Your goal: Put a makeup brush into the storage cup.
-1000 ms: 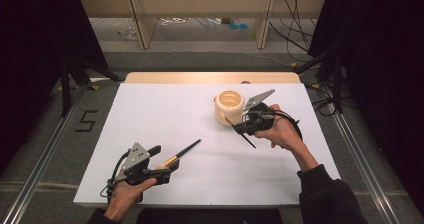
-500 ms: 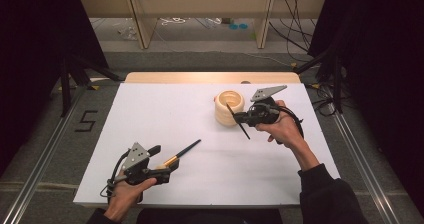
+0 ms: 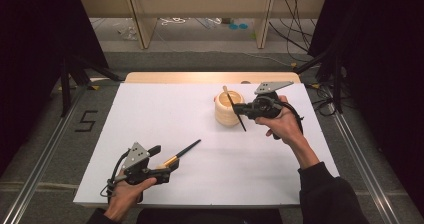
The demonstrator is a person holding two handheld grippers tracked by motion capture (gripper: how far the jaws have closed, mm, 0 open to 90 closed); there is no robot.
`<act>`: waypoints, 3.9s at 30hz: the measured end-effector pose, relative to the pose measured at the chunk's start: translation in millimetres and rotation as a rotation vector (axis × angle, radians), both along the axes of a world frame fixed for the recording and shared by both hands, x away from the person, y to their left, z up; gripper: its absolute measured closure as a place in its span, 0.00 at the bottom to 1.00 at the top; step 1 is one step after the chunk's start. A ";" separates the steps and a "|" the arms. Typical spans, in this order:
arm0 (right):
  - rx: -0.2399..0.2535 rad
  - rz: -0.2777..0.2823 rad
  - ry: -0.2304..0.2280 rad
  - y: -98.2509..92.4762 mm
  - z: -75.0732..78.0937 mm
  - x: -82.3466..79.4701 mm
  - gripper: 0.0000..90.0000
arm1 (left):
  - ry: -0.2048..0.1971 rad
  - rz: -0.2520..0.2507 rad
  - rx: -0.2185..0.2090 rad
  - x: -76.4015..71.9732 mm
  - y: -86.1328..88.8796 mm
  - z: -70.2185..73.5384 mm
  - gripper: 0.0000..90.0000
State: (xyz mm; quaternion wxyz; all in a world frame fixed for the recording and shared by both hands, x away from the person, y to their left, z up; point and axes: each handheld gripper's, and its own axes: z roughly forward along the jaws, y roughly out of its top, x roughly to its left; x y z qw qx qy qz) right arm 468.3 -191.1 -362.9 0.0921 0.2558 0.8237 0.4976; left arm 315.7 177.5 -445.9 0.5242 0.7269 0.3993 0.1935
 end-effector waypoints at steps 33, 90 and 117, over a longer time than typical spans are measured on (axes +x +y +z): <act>0.190 -0.118 -0.046 3.5 10.7 45.8 0.92 | 0.005 -0.009 -0.004 0.0 -0.5 -0.2 0.20; 0.154 -0.202 -0.036 17.0 -26.8 87.9 0.92 | 0.003 -0.011 0.000 -0.8 1.4 0.4 0.20; 0.113 -0.191 0.025 18.6 -44.6 86.3 0.82 | 0.014 0.001 -0.007 -2.2 0.9 0.7 0.20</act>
